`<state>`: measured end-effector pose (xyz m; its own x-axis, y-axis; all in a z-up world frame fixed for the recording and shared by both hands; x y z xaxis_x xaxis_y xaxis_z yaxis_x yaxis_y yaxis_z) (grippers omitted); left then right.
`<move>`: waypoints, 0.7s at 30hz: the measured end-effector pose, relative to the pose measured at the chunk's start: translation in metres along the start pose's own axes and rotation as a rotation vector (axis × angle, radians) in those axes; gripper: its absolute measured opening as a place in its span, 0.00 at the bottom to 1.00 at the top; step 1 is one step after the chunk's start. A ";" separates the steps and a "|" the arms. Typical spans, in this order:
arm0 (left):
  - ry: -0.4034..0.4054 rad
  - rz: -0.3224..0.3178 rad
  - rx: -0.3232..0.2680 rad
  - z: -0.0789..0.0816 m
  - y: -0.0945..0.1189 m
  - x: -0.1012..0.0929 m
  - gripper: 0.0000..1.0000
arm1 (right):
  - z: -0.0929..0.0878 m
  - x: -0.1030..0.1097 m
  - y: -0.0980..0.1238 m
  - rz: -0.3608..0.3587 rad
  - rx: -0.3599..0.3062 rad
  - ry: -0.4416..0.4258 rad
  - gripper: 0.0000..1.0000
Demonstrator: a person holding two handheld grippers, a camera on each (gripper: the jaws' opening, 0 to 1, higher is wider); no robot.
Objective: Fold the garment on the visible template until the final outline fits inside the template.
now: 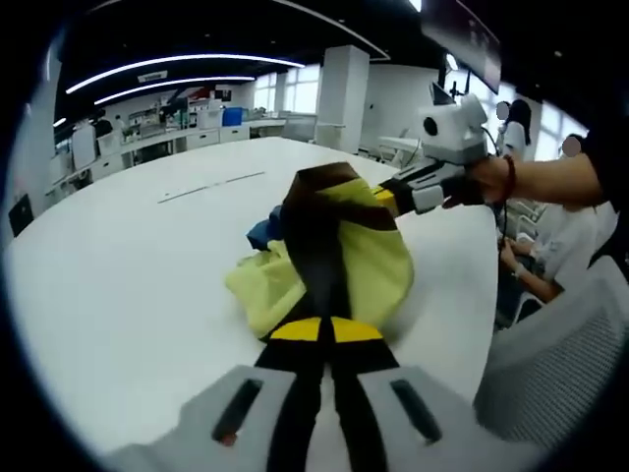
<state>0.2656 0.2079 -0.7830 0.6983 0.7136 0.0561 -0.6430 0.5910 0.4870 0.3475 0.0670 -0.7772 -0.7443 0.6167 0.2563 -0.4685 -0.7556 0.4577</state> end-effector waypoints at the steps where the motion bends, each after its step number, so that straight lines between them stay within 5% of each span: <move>1: 0.002 0.006 -0.008 0.001 0.002 0.001 0.00 | 0.001 -0.001 0.001 -0.001 -0.004 -0.001 0.00; 6: 0.015 0.029 -0.039 0.010 0.015 0.005 0.00 | 0.008 0.004 0.013 -0.005 -0.020 0.024 0.00; 9: 0.093 0.038 -0.100 0.023 0.022 0.007 0.00 | 0.014 0.003 0.019 -0.002 -0.034 0.029 0.00; 10: 0.095 0.039 -0.123 0.036 0.025 0.005 0.00 | 0.016 0.003 0.021 -0.003 -0.037 0.030 0.00; 21: 0.040 0.120 -0.191 0.076 0.048 0.029 0.00 | 0.058 -0.011 0.047 -0.093 -0.111 0.125 0.00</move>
<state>0.2791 0.2286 -0.6922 0.6026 0.7952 0.0667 -0.7712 0.5588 0.3048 0.3614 0.0377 -0.7091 -0.7454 0.6581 0.1059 -0.5828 -0.7206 0.3756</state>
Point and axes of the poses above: the point that each gripper's makers call its tool centre point, and the gripper's own axes: y roughly backward along the fingers, x roughly to its left, z roughly out of its top, the point moved 2 cm from there along y, roughly backward along the fingers, and after that the axes turned 10 degrees about -y, right-handed, at the moved point
